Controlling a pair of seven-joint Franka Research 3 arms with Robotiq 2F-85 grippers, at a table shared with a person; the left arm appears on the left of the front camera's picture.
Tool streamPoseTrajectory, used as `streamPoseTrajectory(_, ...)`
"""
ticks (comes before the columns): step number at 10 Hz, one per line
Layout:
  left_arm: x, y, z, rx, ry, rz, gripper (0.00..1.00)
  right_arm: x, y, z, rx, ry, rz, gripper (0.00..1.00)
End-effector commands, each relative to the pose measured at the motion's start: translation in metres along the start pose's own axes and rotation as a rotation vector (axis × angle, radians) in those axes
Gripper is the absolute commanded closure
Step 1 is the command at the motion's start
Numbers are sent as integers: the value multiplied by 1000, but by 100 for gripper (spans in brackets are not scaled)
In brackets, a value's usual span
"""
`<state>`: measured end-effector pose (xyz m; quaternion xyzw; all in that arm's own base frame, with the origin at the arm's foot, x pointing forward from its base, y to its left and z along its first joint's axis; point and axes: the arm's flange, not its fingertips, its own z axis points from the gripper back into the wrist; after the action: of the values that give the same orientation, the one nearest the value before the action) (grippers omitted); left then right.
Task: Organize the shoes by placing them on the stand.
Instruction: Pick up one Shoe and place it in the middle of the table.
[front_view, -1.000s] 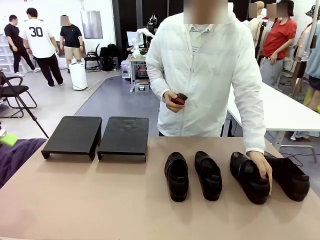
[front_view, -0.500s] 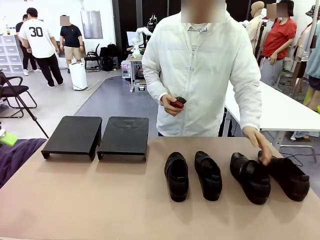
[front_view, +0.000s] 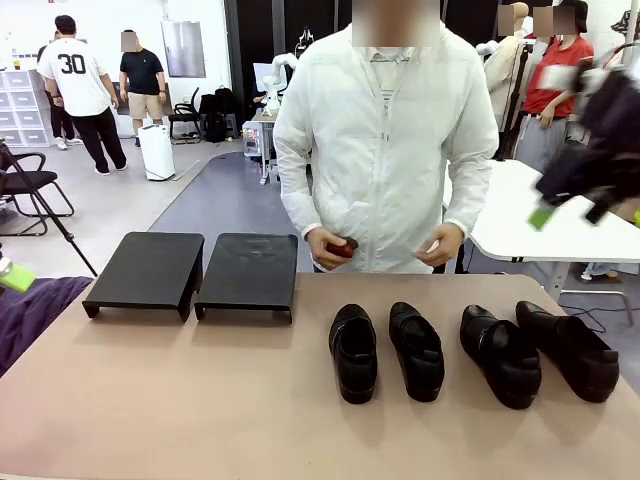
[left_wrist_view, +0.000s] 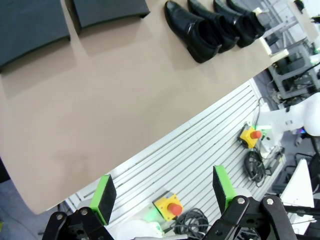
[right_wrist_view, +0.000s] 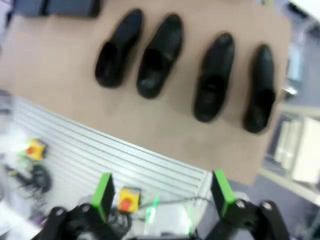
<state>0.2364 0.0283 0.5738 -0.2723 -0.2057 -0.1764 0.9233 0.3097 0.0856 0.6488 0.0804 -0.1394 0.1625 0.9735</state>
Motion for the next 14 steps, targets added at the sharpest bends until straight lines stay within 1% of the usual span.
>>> streamPoseTrajectory(1, 0, 1, 1, -21, -6, -12, 0, 36, 41, -38, 45, 25, 40, 0)
streamPoseTrajectory(2, 0, 1, 1, -21, -6, -12, 0, 52, 69, -77, 56, 81, 11, 0)
streamPoseTrajectory(3, 0, 1, 1, -21, -6, -12, 0, 65, 89, -120, 60, 128, -32, 0)
streamPoseTrajectory(4, 0, 1, 1, -21, -6, -12, 0, 75, 102, -167, 64, 195, -81, 0)
streamPoseTrajectory(5, 0, 1, 1, -21, -6, -12, 0, 81, 108, -194, 92, 225, -121, 0)
streamPoseTrajectory(6, 0, 1, 1, -21, -6, -12, 0, 81, 107, -197, 83, 173, -168, 0)
streamPoseTrajectory(7, 0, 1, 1, -21, -6, -12, 0, 73, 94, -164, 105, 18, -141, 0)
streamPoseTrajectory(8, 0, 1, 1, -21, -6, -12, 0, 72, 107, -210, 60, 228, -96, 0)
streamPoseTrajectory(10, 0, 1, 1, -21, -6, -12, 0, 72, 107, -210, 60, 228, -96, 0)
streamPoseTrajectory(11, 0, 1, 1, -21, -6, -12, 0, 77, 102, -205, 72, 184, -116, 0)
streamPoseTrajectory(12, 0, 1, 1, -21, -6, -12, 0, 92, 108, -224, 38, 196, -164, 0)
streamPoseTrajectory(13, 0, 1, 1, -21, -6, -12, 0, 108, 112, -243, 59, 213, -173, 0)
streamPoseTrajectory(14, 0, 1, 1, -21, -6, -12, 0, 122, 115, -260, 43, 228, -217, 0)
